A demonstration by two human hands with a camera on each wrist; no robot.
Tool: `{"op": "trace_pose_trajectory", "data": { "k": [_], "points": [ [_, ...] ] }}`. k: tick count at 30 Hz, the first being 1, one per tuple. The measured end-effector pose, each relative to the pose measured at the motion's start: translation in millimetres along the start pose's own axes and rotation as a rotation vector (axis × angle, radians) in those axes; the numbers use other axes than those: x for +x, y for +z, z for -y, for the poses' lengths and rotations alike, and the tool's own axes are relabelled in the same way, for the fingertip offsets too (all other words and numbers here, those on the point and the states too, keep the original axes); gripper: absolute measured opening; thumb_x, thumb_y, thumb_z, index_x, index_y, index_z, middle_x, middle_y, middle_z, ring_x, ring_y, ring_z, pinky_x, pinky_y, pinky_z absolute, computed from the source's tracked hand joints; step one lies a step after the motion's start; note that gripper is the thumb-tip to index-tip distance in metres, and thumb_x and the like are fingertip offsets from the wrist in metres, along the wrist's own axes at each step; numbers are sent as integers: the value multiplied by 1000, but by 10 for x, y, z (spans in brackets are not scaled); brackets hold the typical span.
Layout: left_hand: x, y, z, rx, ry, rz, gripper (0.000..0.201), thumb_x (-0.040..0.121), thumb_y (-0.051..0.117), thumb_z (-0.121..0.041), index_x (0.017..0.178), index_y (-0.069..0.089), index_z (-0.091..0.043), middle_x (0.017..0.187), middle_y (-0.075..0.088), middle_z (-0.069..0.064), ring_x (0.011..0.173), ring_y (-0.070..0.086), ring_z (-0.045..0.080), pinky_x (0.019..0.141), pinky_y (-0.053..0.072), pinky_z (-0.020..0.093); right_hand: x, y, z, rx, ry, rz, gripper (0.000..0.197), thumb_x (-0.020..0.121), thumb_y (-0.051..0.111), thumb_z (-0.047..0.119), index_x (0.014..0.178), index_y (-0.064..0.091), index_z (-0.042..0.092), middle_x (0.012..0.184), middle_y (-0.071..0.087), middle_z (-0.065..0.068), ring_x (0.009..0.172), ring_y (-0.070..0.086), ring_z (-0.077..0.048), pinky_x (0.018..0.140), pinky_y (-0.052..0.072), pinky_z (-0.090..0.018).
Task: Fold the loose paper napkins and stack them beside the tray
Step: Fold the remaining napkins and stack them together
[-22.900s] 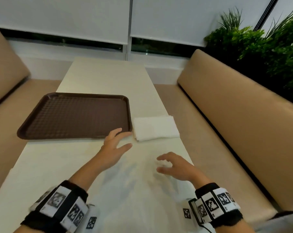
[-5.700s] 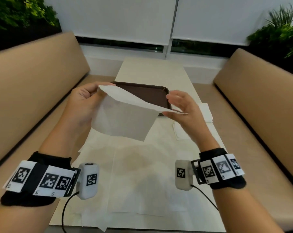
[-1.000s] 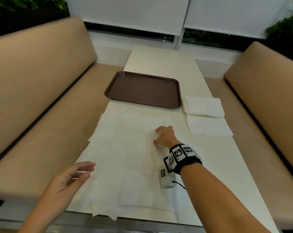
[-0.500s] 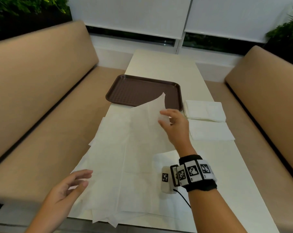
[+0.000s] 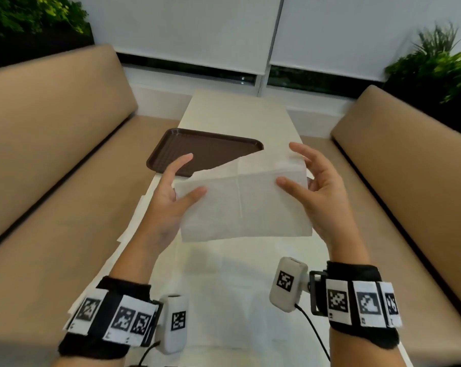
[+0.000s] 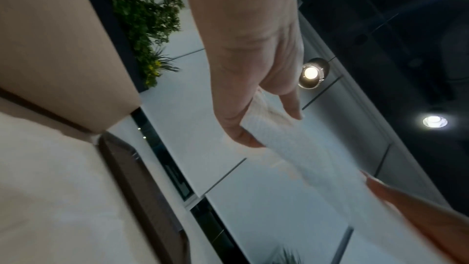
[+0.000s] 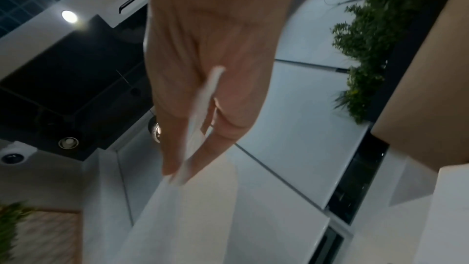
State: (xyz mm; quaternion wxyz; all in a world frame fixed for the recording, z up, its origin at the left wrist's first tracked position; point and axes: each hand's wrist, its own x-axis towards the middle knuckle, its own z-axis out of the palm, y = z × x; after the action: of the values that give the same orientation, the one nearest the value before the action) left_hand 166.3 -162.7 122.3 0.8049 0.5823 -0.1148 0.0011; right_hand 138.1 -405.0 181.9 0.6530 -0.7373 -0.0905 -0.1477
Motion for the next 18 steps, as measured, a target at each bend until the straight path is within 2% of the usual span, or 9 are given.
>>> {"op": "trace_pose_trajectory", "data": {
  "k": [2, 4, 6, 8, 10, 12, 14, 16, 18],
  "points": [
    [103, 94, -61, 126, 60, -44, 46, 64, 81, -41, 107, 65, -44, 103, 67, 0, 95, 63, 19, 78, 55, 35, 15, -98, -43, -83, 4, -35, 46, 81, 73, 9, 119, 60, 32, 113, 64, 0, 83, 67, -15, 76, 58, -37],
    [181, 187, -107, 241, 103, -54, 21, 73, 76, -34, 93, 70, -40, 102, 65, -6, 98, 59, 19, 82, 53, 39, 41, -169, -105, -180, -6, -74, 36, 81, 73, 11, 111, 65, 30, 109, 66, 1, 82, 66, -15, 75, 57, -37],
    [233, 254, -138, 332, 127, -50, 14, 80, 74, -23, 87, 71, -35, 97, 65, -9, 92, 60, 16, 77, 54, 31, 72, -215, -167, -244, -8, -125, 25, 81, 73, 13, 100, 69, 28, 106, 68, 3, 83, 65, -15, 73, 55, -31],
    [273, 293, -163, 434, 155, -68, 12, 82, 72, -18, 85, 69, -30, 96, 66, -5, 86, 60, 13, 68, 51, 21, 87, -243, -218, -290, 1, -159, 16, 82, 73, 15, 94, 70, 25, 100, 69, 5, 79, 60, -12, 68, 47, -18],
    [305, 308, -181, 507, 172, -90, 7, 84, 71, -20, 85, 69, -27, 98, 67, -1, 86, 59, 13, 67, 50, 23, 90, -258, -261, -312, 12, -169, 10, 83, 71, 17, 88, 71, 26, 91, 68, 7, 75, 56, -12, 65, 42, -16],
    [300, 320, -219, 547, 180, -94, 1, 85, 69, -22, 86, 70, -23, 95, 68, -1, 85, 59, 13, 69, 50, 28, 85, -257, -276, -314, 20, -178, 13, 85, 69, 17, 81, 69, 29, 88, 67, 8, 74, 55, -11, 68, 42, -20],
    [296, 327, -257, 582, 195, -107, 4, 86, 68, -24, 86, 70, -21, 90, 67, -4, 83, 58, 12, 69, 50, 32, 89, -250, -290, -341, 22, -185, 15, 86, 68, 19, 79, 67, 32, 94, 65, 6, 77, 55, -8, 75, 44, -25],
    [287, 344, -300, 638, 229, -131, 3, 86, 68, -24, 84, 69, -25, 92, 60, -9, 86, 54, 9, 73, 46, 28, 82, -260, -310, -449, 37, -185, 11, 87, 67, 25, 82, 66, 34, 104, 55, 6, 94, 53, -7, 90, 45, -34],
    [275, 376, -334, 744, 342, -148, 9, 84, 70, -23, 81, 67, -31, 98, 46, -8, 97, 48, 10, 85, 41, 26, 40, -266, -287, -573, 5, -149, 8, 86, 66, 34, 86, 65, 42, 116, 44, 8, 116, 41, -12, 104, 36, -45]
  ]
}}
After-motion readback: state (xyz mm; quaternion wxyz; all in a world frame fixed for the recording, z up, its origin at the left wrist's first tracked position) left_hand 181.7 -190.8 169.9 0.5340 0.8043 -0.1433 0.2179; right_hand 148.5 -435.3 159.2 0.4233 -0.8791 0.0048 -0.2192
